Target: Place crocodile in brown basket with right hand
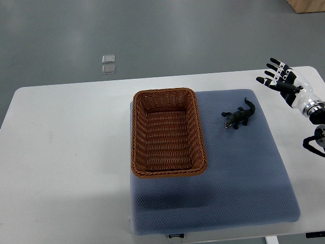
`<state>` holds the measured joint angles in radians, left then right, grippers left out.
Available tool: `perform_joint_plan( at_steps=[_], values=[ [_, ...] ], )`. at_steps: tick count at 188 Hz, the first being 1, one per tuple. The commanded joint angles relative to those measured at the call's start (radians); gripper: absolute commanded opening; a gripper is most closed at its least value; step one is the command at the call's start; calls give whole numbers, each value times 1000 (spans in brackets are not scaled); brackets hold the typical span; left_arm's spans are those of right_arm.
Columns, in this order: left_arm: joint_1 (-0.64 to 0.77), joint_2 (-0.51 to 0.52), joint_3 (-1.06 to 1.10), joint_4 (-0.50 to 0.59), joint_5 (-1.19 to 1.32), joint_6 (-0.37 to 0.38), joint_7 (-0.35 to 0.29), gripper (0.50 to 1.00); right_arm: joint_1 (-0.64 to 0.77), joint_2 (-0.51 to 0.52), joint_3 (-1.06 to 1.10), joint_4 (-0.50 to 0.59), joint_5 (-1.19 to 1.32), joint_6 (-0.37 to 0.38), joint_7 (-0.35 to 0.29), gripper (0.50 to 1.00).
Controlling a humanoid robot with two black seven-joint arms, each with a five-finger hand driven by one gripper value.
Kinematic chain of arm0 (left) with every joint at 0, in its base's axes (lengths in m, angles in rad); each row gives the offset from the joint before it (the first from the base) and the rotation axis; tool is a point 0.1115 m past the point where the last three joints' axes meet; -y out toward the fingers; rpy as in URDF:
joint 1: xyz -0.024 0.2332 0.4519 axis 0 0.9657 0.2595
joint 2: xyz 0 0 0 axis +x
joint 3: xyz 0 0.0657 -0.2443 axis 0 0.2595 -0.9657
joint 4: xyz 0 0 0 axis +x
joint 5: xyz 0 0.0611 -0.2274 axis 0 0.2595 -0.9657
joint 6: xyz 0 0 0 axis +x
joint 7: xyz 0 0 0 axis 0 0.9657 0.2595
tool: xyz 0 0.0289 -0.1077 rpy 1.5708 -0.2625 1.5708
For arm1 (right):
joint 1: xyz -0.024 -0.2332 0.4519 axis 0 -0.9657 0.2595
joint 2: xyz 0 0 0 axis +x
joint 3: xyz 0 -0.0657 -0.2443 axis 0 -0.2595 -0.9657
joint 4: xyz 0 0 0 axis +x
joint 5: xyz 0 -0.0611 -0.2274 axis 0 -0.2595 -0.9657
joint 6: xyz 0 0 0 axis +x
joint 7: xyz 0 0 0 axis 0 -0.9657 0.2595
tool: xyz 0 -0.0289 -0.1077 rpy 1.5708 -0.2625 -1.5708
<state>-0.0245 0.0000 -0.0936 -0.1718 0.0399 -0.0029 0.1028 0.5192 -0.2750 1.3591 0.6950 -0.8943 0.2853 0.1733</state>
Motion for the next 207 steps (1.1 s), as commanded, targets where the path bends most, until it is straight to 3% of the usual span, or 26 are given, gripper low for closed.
perform_joint_plan(
  at_steps=[1, 207],
  values=[
    [0, 0, -6, -3, 0, -2, 0, 1000, 2, 2, 2, 0, 0, 0, 0, 928],
    [6, 0, 5, 6, -6, -5, 0, 1000, 10, -1, 11, 0, 0, 0, 2, 928]
  ],
)
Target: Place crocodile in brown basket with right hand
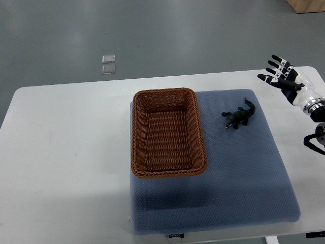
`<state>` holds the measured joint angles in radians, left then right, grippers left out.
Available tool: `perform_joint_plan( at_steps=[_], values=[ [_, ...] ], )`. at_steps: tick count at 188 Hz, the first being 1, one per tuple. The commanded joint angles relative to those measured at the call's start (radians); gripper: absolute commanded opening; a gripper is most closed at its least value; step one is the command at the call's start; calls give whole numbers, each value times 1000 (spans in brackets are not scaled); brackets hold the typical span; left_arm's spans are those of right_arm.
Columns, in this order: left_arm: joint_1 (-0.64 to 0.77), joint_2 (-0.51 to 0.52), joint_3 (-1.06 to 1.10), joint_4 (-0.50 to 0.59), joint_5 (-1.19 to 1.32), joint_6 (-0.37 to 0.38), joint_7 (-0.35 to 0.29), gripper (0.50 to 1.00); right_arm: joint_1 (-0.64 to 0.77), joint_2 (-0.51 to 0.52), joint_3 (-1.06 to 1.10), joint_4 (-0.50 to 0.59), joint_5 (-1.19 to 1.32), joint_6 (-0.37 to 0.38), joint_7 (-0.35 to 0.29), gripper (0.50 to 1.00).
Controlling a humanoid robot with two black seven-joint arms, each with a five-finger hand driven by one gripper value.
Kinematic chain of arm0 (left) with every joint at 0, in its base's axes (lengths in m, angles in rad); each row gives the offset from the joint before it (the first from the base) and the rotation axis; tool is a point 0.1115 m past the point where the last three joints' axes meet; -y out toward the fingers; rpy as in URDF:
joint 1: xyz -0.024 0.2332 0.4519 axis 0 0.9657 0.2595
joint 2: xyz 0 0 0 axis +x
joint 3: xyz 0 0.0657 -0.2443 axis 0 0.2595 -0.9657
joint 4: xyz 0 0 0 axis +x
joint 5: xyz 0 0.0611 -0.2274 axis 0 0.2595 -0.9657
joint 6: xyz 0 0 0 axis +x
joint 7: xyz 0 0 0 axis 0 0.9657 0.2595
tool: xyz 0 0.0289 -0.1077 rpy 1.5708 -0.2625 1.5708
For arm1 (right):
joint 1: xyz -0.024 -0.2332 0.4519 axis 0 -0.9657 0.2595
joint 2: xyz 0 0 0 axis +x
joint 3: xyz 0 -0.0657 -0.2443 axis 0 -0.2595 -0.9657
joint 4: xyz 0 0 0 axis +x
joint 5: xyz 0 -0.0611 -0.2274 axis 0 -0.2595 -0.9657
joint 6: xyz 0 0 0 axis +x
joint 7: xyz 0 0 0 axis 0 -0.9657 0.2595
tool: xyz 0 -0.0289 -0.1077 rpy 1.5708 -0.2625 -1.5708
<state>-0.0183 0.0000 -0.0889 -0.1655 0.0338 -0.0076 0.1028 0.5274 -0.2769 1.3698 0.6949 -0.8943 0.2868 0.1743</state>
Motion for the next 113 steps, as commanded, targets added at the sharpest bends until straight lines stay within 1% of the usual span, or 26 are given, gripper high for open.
perform_joint_plan(
  at_steps=[1, 56, 113],
  values=[
    [0, 0, 0, 0, 0, 0, 0, 1000, 2, 1, 0, 0, 0, -1, 1, 928],
    [0, 0, 0, 0, 0, 0, 0, 1000, 3, -4, 0, 28, 0, -3, -1, 928],
    [0, 0, 0, 0, 0, 0, 0, 1000, 3, -16, -5, 28, 0, -1, -1, 928]
  ],
)
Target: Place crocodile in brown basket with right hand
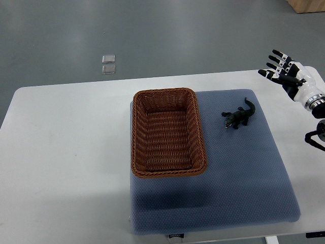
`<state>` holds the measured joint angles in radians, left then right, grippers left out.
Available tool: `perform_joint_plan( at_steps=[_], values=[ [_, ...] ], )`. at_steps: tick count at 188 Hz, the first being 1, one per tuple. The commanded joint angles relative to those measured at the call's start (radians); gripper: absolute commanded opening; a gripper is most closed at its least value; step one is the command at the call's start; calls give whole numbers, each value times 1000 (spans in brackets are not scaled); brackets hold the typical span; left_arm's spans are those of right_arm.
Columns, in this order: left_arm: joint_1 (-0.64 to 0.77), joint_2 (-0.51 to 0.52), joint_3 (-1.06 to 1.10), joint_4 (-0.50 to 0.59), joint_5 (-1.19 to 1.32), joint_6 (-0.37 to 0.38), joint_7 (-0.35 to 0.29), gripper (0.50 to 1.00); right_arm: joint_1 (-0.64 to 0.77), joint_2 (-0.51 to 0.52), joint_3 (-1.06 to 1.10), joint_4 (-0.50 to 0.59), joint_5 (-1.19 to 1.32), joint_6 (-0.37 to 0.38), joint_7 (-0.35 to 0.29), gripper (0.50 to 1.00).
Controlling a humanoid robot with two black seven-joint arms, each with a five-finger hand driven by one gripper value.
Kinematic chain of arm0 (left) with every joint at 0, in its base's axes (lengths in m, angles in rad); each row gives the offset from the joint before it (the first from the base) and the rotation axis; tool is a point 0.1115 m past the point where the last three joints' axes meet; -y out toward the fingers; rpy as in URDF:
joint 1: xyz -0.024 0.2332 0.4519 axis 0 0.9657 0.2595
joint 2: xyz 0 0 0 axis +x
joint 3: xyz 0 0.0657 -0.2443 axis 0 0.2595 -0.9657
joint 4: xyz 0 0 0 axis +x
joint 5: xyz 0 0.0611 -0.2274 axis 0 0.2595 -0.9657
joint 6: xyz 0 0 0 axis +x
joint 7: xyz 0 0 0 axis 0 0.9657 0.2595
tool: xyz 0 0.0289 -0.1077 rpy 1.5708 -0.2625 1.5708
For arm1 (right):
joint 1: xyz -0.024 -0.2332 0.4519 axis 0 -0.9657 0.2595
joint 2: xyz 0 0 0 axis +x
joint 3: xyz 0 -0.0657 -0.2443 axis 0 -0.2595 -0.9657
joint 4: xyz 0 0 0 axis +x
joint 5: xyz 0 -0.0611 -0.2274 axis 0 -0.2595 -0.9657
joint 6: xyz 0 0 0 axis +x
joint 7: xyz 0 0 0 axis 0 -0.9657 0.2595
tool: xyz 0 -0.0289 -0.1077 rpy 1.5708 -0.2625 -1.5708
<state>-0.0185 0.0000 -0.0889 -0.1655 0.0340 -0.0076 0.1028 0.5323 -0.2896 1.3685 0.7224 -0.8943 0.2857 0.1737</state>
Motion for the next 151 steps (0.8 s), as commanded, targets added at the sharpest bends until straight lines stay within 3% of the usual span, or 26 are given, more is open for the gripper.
perform_joint_plan(
  at_steps=[1, 151],
  values=[
    [0, 0, 0, 0, 0, 0, 0, 1000, -2, -3, -3, 0, 0, 0, 0, 928],
    [0, 0, 0, 0, 0, 0, 0, 1000, -2, -6, -25, 5, -20, 24, -2, 928]
  ],
)
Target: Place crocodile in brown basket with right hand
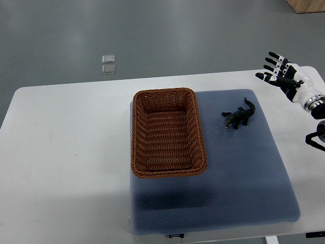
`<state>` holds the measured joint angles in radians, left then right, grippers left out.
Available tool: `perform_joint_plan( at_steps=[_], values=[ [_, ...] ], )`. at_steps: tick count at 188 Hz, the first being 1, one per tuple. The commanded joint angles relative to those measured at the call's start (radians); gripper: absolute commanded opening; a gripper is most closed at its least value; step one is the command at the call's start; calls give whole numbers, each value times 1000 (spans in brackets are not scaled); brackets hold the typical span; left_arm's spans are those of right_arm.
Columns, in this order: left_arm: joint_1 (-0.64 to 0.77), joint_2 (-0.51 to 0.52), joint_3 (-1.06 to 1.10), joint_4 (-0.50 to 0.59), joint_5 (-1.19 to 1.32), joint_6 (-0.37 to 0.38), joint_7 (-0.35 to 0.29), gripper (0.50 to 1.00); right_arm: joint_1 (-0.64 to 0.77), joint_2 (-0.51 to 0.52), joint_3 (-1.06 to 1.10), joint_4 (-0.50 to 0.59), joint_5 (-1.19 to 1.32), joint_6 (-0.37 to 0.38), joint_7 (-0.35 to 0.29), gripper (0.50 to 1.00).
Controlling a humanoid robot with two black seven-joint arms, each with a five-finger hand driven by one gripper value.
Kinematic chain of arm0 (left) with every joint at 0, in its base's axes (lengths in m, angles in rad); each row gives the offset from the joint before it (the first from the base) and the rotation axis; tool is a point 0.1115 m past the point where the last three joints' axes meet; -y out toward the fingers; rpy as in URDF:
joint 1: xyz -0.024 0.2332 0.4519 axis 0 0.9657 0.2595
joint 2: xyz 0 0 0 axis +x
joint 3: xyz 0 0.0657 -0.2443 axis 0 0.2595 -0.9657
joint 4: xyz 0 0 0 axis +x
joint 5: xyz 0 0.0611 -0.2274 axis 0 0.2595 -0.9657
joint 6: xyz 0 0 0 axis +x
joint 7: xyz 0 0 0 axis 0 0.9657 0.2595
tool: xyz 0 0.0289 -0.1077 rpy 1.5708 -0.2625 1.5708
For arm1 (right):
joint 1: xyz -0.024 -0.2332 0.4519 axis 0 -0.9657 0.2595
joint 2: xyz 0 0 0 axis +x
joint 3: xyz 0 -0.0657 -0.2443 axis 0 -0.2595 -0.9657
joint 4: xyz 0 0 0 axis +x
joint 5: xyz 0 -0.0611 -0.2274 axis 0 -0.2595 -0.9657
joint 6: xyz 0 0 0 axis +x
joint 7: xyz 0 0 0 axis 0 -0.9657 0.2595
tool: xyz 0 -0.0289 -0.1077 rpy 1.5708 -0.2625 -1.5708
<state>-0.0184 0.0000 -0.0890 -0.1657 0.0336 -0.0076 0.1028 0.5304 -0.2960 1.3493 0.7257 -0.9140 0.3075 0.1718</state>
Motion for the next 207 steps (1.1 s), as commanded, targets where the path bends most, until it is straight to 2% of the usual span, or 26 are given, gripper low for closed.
perform_joint_plan(
  at_steps=[1, 32, 79, 115, 171, 207],
  values=[
    [0, 0, 0, 0, 0, 0, 0, 1000, 0, 0, -6, 1, 0, 2, 0, 928],
    [0, 0, 0, 0, 0, 0, 0, 1000, 11, -75, -102, 0, -2, 1, 12, 928],
    [0, 0, 0, 0, 0, 0, 0, 1000, 108, -219, -395, 6, -31, -11, 48, 926],
    [0, 0, 0, 0, 0, 0, 0, 1000, 145, -255, -512, 44, -152, -45, 66, 928],
    [0, 0, 0, 0, 0, 0, 0, 1000, 158, -256, -567, 124, -439, -51, 84, 924],
    [0, 0, 0, 0, 0, 0, 0, 1000, 192, -256, -674, 133, -571, -100, 95, 924]
  ],
)
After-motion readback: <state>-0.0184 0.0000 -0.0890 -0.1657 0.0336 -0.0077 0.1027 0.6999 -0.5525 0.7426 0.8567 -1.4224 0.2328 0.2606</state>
